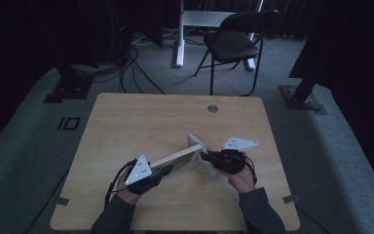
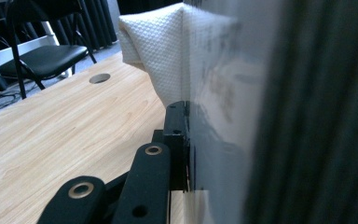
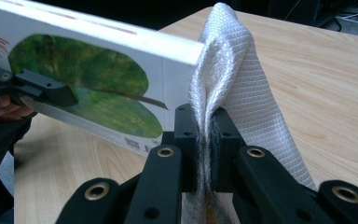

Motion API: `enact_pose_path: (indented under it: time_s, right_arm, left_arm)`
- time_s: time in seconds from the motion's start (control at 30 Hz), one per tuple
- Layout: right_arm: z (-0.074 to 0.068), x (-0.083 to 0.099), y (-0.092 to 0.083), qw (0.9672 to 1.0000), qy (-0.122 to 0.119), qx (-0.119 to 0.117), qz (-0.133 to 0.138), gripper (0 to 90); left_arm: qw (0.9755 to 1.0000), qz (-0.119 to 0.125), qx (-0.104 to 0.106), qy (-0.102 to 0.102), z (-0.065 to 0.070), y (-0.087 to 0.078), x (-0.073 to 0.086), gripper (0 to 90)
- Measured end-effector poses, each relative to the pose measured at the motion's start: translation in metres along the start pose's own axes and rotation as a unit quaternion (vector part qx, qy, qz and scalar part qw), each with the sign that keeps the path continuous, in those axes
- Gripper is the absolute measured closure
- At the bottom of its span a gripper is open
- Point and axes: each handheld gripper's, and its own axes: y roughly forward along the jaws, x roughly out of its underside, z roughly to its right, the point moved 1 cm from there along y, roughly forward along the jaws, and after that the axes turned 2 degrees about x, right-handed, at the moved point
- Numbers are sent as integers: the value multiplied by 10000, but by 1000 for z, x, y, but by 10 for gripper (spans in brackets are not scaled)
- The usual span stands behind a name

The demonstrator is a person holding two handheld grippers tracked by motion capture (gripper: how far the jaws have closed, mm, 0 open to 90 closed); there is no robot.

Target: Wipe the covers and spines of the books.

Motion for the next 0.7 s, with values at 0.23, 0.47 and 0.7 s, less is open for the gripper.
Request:
enact_pose_path:
  time_s: [0.23,0.47,0.7]
  right_arm:
    - [-2,2,6,9999,-48,-35,-118,838]
    - [-3,3,8,9998,-87,-66,-151,838]
    - [-3,4,10,9997,-97,-104,-206,838]
  left_arm:
    - [9999,94,29,-68,-1,-3,-1,779]
    - [9999,110,35,-75,-2,-3,-2,779]
    - [9999,129,27,-86,-3,-4,-2,779]
